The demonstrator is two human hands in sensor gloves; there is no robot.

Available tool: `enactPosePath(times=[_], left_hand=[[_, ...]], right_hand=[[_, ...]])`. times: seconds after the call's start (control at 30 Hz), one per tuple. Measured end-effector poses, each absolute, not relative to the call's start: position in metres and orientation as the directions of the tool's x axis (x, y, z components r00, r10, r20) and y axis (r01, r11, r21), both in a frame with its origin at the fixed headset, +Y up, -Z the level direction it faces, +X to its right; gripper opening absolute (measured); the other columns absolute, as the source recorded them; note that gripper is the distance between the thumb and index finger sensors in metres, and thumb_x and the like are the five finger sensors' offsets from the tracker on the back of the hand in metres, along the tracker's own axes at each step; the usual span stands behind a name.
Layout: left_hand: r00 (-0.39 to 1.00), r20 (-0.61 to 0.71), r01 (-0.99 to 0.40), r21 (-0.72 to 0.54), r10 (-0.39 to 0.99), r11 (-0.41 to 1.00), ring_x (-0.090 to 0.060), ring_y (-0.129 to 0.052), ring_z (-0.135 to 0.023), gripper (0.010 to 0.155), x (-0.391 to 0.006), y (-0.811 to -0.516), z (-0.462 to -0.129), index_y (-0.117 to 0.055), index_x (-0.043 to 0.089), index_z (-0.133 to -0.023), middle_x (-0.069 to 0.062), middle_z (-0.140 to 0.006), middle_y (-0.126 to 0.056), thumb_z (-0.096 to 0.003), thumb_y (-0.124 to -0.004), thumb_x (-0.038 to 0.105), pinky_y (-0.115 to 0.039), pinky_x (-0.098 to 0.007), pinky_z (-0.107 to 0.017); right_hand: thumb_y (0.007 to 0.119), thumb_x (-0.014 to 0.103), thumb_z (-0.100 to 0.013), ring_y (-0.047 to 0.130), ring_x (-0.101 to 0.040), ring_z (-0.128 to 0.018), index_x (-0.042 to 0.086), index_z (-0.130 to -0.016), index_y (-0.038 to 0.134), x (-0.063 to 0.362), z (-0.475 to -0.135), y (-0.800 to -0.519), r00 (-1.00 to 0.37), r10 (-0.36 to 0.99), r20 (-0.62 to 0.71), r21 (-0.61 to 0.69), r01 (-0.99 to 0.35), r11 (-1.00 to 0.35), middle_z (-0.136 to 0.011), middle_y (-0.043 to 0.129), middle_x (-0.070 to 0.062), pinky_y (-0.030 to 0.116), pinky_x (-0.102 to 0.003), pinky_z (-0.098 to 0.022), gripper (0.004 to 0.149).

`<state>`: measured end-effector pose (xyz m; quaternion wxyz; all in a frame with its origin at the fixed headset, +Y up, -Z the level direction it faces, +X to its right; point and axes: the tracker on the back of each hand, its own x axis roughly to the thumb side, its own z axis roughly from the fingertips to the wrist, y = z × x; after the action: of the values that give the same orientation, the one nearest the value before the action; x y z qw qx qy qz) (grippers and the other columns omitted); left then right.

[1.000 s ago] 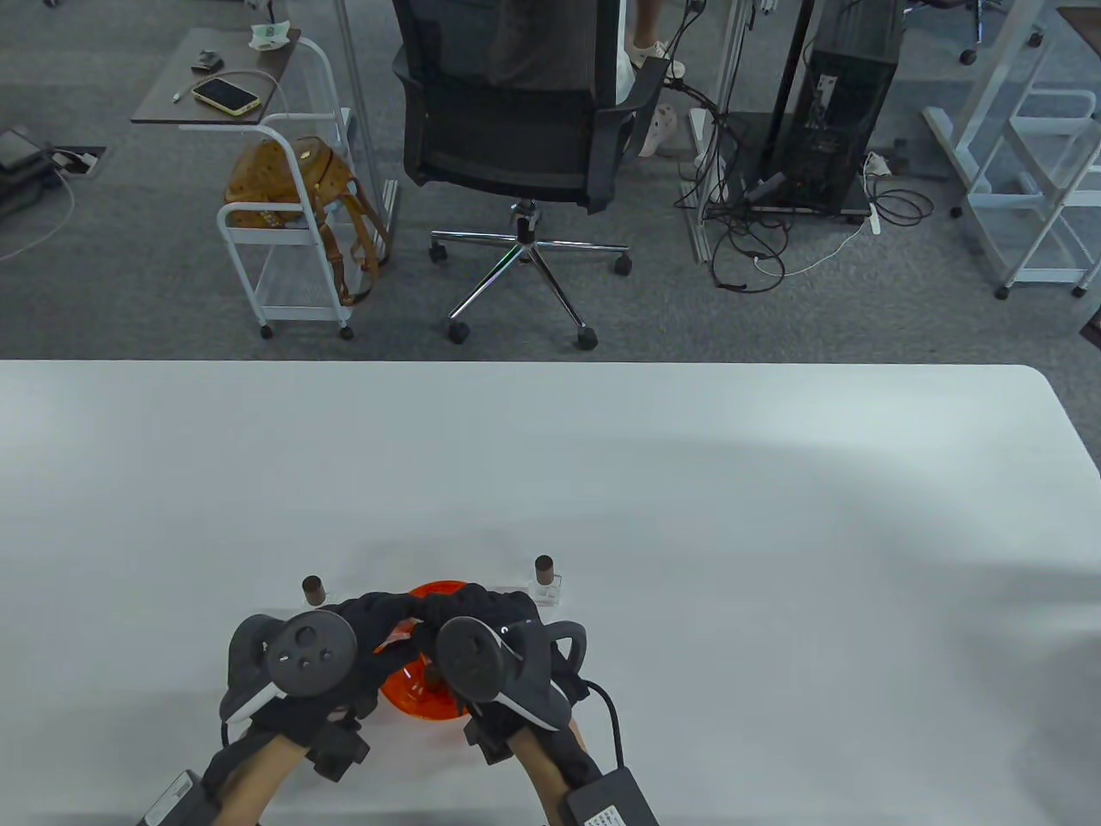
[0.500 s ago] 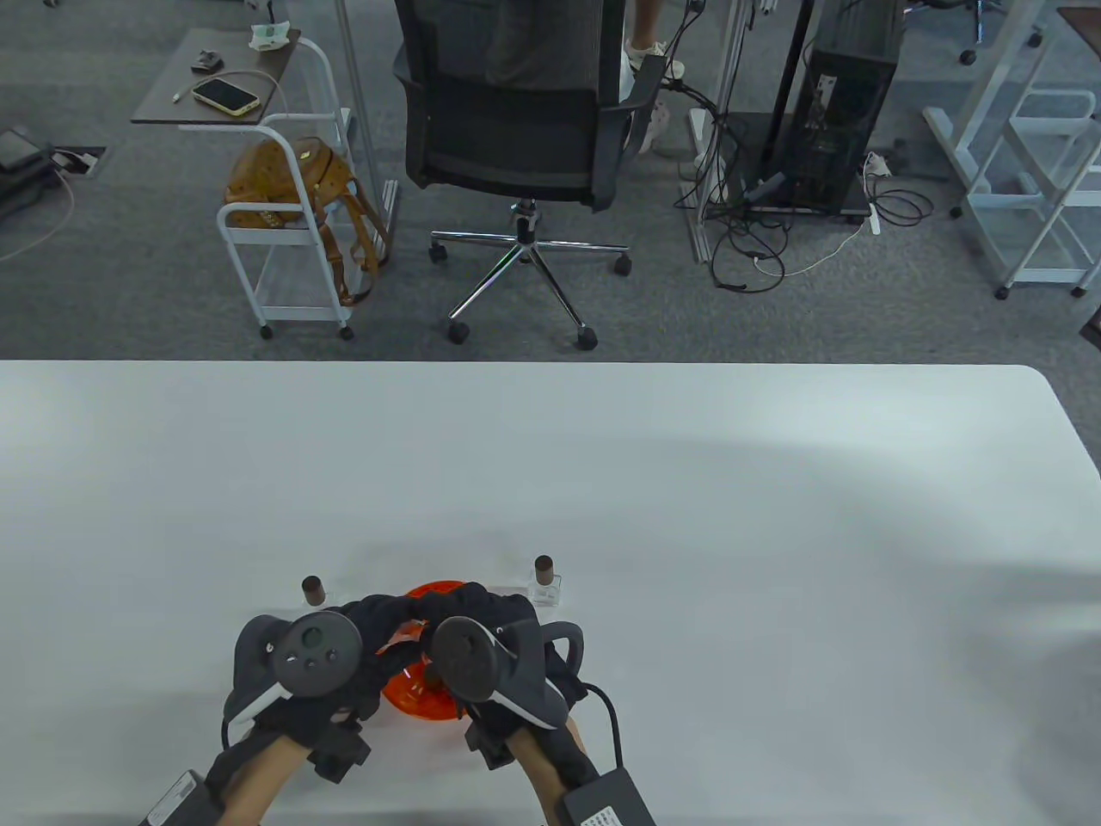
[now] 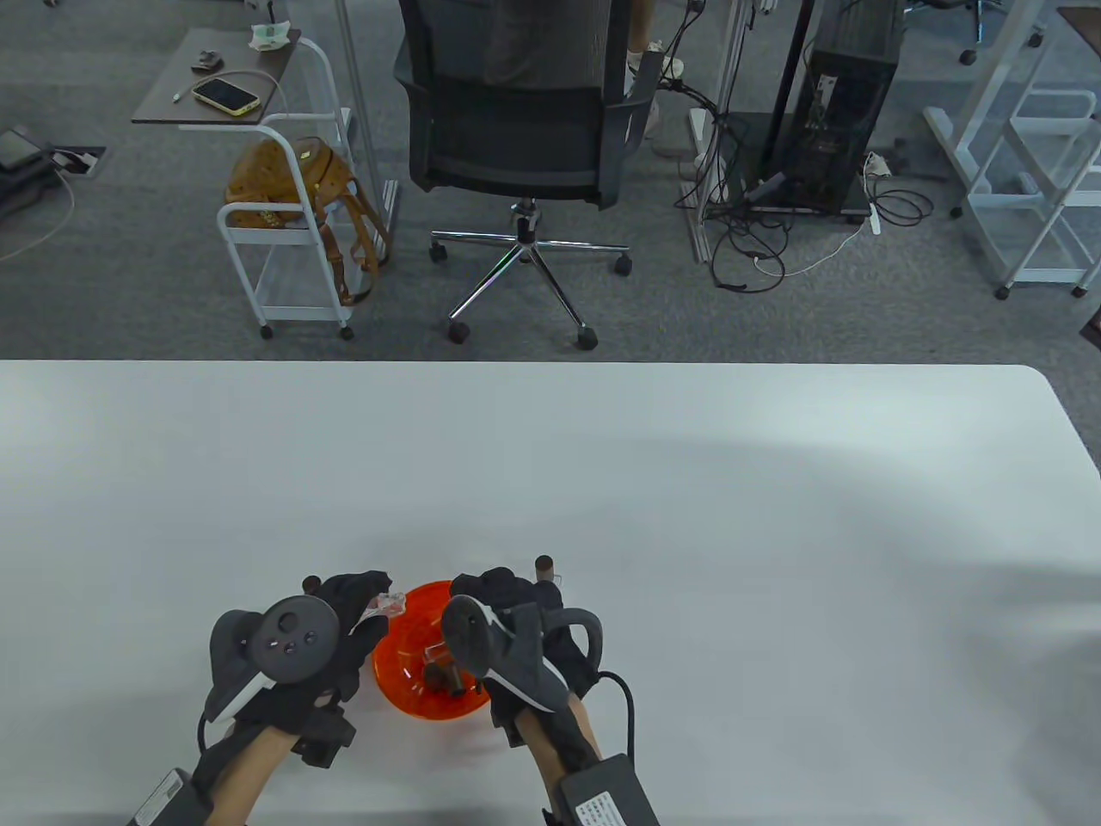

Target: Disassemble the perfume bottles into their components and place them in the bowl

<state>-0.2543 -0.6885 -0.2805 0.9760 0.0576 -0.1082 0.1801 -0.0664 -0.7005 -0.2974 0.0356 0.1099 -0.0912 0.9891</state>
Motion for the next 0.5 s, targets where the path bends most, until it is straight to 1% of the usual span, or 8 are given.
enactPosePath(times=[0.1,0.17,0.23,0.37,0.5], left_hand=[[0.918,0.245,-0.333,0.053,0.311,0.941,-0.031,-0.107,-0.069,0.057,-0.249,-0.691,-0.281,-0.082,0.020,-0.097,-0.011,-0.091,-0.097,-0.0424,-0.088,0.032,-0.077,-0.056,-0.060],[0.921,0.249,-0.322,0.048,0.300,0.946,-0.031,-0.107,-0.069,0.057,-0.247,-0.693,-0.281,-0.082,0.020,-0.097,-0.011,-0.091,-0.097,-0.0423,-0.088,0.032,-0.077,-0.056,-0.060],[0.923,0.253,-0.308,0.039,0.289,0.951,-0.032,-0.106,-0.070,0.057,-0.245,-0.694,-0.282,-0.081,0.021,-0.098,-0.011,-0.092,-0.097,-0.0426,-0.088,0.031,-0.076,-0.056,-0.061],[0.938,0.259,-0.251,0.047,0.231,0.967,-0.031,-0.107,-0.071,0.057,-0.238,-0.697,-0.283,-0.082,0.021,-0.098,-0.009,-0.091,-0.100,-0.0419,-0.090,0.032,-0.077,-0.055,-0.061],[0.955,0.273,-0.141,0.075,0.115,0.987,-0.030,-0.106,-0.073,0.057,-0.225,-0.701,-0.282,-0.086,0.025,-0.096,-0.004,-0.087,-0.105,-0.0403,-0.092,0.036,-0.076,-0.056,-0.061]], right_hand=[[0.087,0.039,-0.035,0.106,-0.004,-0.038,0.034,-0.076,0.087,-0.083,-0.306,-0.714,-0.975,-0.074,0.209,-0.160,0.041,-0.986,-0.074,0.100,0.006,0.086,-0.047,-0.050,0.042],[0.087,0.040,-0.034,0.106,-0.004,-0.037,0.034,-0.076,0.087,-0.086,-0.309,-0.718,-0.973,-0.112,0.202,-0.172,0.078,-0.982,-0.073,0.100,0.006,0.086,-0.047,-0.050,0.042],[0.086,0.043,-0.035,0.106,-0.005,-0.038,0.034,-0.079,0.085,-0.085,-0.310,-0.719,-0.970,-0.143,0.197,-0.187,0.106,-0.977,-0.076,0.100,0.006,0.086,-0.047,-0.051,0.046],[0.084,0.044,-0.035,0.106,-0.007,-0.041,0.033,-0.080,0.085,-0.073,-0.309,-0.714,-0.979,-0.088,0.186,-0.184,0.053,-0.981,-0.078,0.099,0.005,0.085,-0.048,-0.052,0.046],[0.081,0.047,-0.036,0.106,-0.007,-0.042,0.033,-0.080,0.085,-0.051,-0.304,-0.701,-0.987,-0.017,0.159,-0.197,-0.015,-0.980,-0.077,0.099,0.004,0.084,-0.048,-0.052,0.047]])
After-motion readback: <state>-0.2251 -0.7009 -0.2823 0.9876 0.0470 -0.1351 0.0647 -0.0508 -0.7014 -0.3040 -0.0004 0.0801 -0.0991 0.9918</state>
